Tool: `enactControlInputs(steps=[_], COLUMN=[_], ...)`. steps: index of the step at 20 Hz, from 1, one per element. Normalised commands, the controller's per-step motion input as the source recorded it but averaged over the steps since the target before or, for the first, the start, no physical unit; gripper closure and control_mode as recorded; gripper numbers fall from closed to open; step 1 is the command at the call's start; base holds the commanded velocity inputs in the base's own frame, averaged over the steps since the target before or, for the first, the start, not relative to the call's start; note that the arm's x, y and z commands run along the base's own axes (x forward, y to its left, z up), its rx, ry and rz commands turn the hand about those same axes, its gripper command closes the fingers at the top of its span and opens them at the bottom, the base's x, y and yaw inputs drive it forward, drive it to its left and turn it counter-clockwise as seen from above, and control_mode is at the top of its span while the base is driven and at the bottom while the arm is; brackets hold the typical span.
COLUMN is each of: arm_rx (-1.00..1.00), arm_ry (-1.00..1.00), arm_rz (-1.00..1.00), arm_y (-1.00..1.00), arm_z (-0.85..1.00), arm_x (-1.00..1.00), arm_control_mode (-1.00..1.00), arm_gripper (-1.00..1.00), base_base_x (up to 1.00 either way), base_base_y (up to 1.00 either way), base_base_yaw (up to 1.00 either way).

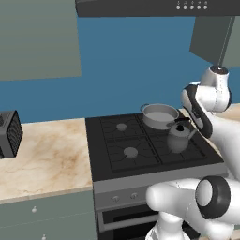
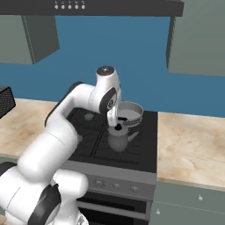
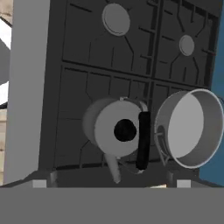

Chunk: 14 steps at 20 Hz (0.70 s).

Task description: Pick the kettle from the counter and place it on a stove burner. Then turn the burner on.

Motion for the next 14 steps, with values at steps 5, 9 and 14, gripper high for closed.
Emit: enactControlInputs(steps=[5, 9, 14], arm_rx=[0.14, 0.21, 0.23], arm_ry=[-0.08, -0.02, 0.00], arm_rz=[-0.01, -0.07, -0.08], arm_y=[-0.20, -0.30, -0.34], arm_z=[0.34, 0.22, 0.05], arm_x=[-0.71, -0.73, -0.78], arm_control_mode=[-1.00, -1.00, -1.00], arm_gripper=[-1.00, -1.00, -1.00], base_base_x=[0.00, 0.00, 0.00], base_base_y=[0.00, 0.00, 0.00], base_base_yaw=[0.00, 0.00, 0.00])
